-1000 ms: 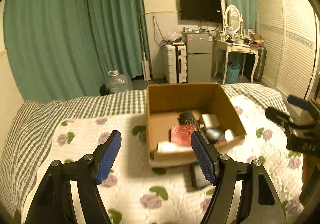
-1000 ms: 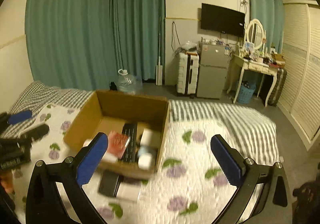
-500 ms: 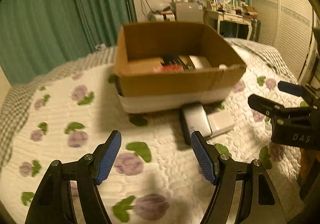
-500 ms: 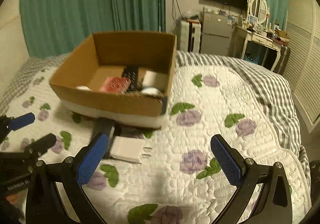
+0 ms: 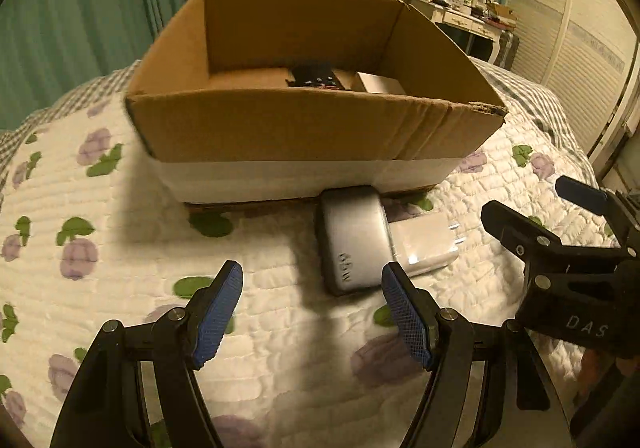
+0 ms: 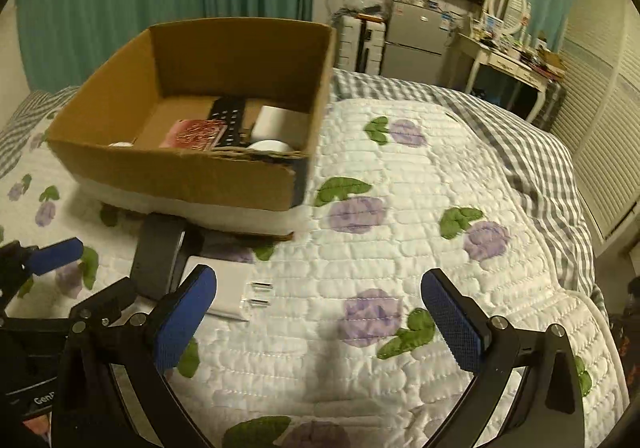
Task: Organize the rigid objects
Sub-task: 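Grasp the grey charger with the left tool while the right grasps the white plug charger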
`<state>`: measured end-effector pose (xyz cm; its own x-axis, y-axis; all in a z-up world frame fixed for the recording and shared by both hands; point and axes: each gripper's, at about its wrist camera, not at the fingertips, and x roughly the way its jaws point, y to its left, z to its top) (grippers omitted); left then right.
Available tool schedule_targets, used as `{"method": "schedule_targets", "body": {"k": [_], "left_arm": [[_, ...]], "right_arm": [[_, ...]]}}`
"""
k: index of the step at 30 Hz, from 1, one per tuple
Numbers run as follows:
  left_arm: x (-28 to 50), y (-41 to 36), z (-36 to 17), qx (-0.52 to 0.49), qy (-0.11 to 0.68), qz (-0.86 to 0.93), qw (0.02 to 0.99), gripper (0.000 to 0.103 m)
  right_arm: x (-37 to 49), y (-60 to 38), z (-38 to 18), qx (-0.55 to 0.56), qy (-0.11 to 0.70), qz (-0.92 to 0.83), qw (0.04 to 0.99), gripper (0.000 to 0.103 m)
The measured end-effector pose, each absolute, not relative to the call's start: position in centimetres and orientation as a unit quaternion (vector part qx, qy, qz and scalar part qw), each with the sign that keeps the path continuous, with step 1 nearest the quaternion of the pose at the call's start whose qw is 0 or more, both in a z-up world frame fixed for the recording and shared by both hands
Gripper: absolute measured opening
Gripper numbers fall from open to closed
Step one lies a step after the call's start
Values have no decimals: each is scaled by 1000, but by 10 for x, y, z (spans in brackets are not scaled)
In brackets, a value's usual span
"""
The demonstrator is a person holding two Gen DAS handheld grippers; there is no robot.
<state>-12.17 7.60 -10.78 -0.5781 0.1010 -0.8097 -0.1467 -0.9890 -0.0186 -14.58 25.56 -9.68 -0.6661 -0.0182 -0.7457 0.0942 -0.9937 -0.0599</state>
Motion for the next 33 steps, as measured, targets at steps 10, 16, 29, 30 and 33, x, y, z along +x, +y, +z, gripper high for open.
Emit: {"method": "schedule_targets", "body": {"k": [10,16,29,30,33], "left_arm": [[-152,94,-126,-476,42,875,75,72],[-147,90,-126,-474,26,873,114,46],[-107,37,-107,-470,53,880,42,43],[-109,33,-111,-478,50,876,38,43],[-113,36,-119,-487,64,871,33,44]], "right_arm": [[-147,266,-92,409,25,-912,15,103],[-147,264,-93,410,27,-912,19,103],[-138,231,-97,395,77,-911,90,103],[-138,228,-99,397,84,-909,91,103],[-138,225,-104,404,92,-905,92,103]]}}
